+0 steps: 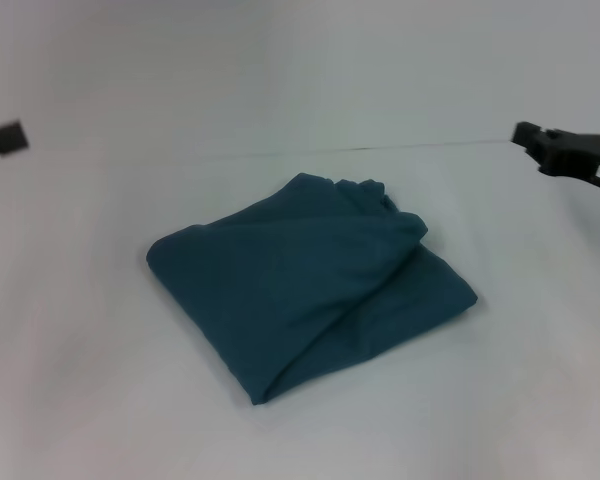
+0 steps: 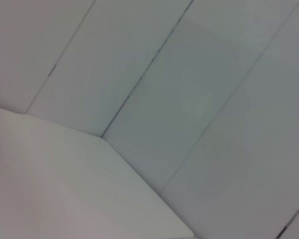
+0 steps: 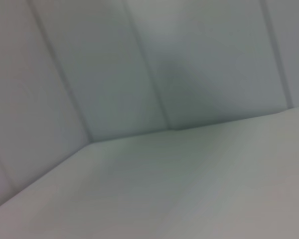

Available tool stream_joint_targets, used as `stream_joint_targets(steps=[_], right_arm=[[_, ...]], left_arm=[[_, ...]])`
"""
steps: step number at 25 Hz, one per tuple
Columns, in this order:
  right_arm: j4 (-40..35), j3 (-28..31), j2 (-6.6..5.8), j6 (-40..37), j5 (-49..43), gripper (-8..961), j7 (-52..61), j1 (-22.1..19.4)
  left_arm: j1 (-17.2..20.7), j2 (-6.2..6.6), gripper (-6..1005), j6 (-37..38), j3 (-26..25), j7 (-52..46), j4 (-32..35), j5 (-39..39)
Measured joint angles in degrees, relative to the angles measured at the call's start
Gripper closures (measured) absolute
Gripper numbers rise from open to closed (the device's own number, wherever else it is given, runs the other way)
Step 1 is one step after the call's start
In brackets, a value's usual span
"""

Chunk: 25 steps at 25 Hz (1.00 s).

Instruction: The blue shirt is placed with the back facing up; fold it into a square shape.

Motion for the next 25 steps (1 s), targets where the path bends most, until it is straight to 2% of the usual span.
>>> stream_joint_targets(steps=[3,4,6,13,17,20,23,25], right_arm=[[-7.5,-0.1,0.33,-2.2,-11.3,917,9.2,0.9],[-7.5,-0.1,0.33,-2.2,-11.3,916,9.2,0.9],[-11.8,-0.1,0.36,-4.4,-17.7,914,15.3,1.6],[-23.7,1.3,0.27,-17.3,-39.3,909,34.1,7.1],[-26.0,3.7,0.56,-26.4,-53.2,757,42.5,12.9],[-26.3,5.0,1.41,-31.2,-64.2,675,46.2,16.6],[-26.0,5.0,2.13,-31.3,-70.0,609,49.4,18.1],[-25.7,5.1,2.68,-30.1,-70.2,566,50.1,18.1]], left_arm=[[3.2,-1.25,62,3.5,-0.6,5.1,0.2,0.2],[4.2,-1.70,63,4.6,-0.6,7.0,0.4,0.4],[5.8,-2.36,64,6.1,-0.4,10.0,0.4,0.9],[8.6,-3.66,65,7.0,-0.4,14.6,0.1,3.5],[8.7,-3.84,65,8.0,0.0,15.4,-0.2,5.0],[8.6,-3.83,65,8.4,0.1,16.3,-0.3,6.1],[8.6,-3.83,65,8.0,0.6,17.0,-0.9,6.7],[8.6,-3.84,65,7.8,1.1,17.2,-1.1,6.8]])
